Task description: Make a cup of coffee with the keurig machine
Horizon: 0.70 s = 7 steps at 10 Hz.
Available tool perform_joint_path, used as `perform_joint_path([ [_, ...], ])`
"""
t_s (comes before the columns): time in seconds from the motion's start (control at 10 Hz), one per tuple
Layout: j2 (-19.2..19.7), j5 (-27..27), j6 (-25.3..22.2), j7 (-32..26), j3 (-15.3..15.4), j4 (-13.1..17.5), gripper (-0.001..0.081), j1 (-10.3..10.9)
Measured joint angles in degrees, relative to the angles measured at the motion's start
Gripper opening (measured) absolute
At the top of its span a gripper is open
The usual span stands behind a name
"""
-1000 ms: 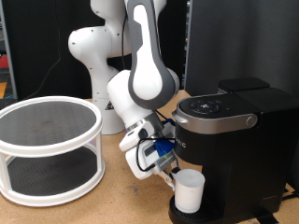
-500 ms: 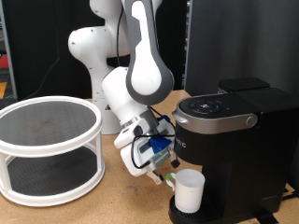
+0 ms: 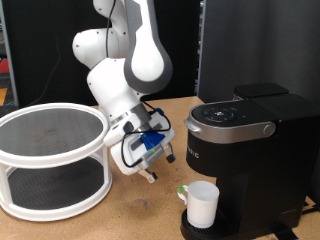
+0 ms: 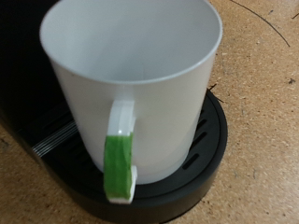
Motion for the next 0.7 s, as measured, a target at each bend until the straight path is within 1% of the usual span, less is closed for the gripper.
perform_joint_path([
  [0.1,-2.7,-1.0,-1.2,0.4,-0.5,-1.9,0.0803,-0.4],
  [0.2,-2.6,-1.0,-1.0,0.4,-0.4,-1.9,0.0803,-0.4],
  [0.3,-2.5,-2.3,-1.0,1.6,-0.4,-1.9,0.0803,-0.4],
  [0.5,-2.7,-6.4,-1.6,6.2,-0.6,-2.0,0.0803,-0.7],
  [0.7,-3.7,-10.0,-2.4,10.1,-1.0,-2.0,0.0803,-1.1],
])
